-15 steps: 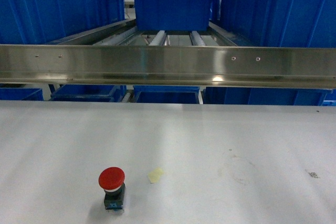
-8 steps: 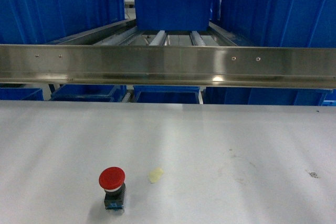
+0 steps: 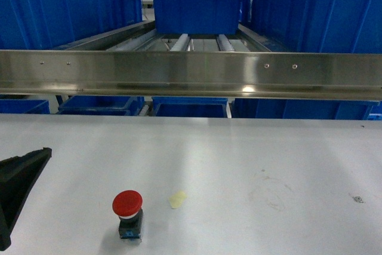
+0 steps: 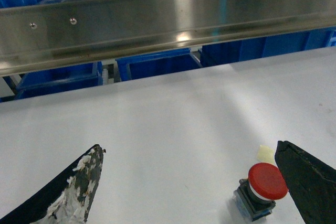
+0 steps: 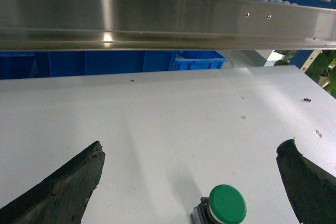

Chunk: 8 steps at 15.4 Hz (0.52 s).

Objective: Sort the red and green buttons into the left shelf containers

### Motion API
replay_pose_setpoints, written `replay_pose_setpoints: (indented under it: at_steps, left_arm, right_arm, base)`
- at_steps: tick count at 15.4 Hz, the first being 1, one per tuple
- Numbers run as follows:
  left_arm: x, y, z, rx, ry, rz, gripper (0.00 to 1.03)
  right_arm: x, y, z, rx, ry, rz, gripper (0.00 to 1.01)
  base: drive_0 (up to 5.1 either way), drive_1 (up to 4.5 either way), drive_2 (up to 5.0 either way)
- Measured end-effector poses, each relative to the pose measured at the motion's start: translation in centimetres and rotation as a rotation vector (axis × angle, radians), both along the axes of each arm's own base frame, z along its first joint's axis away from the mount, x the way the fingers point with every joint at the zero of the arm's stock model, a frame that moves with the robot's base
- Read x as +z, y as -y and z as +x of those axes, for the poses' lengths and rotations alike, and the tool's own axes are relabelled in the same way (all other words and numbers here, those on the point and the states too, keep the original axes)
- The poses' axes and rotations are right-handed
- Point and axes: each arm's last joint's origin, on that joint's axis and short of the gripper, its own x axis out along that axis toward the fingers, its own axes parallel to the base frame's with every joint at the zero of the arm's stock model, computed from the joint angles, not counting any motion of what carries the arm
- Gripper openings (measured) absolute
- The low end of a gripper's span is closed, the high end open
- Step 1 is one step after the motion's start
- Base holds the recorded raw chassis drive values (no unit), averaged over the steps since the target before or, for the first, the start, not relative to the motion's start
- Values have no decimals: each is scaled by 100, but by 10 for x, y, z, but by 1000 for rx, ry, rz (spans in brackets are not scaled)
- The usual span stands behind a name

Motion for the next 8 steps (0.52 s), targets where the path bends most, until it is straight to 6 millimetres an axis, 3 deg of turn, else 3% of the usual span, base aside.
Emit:
replay_pose_setpoints:
  at_steps: [8]
  left_arm:
    - [1, 0, 0, 4, 9, 1, 98]
  right_arm:
    - [4, 2, 1, -13, 49, -6, 98]
  base:
    - [0, 0, 0]
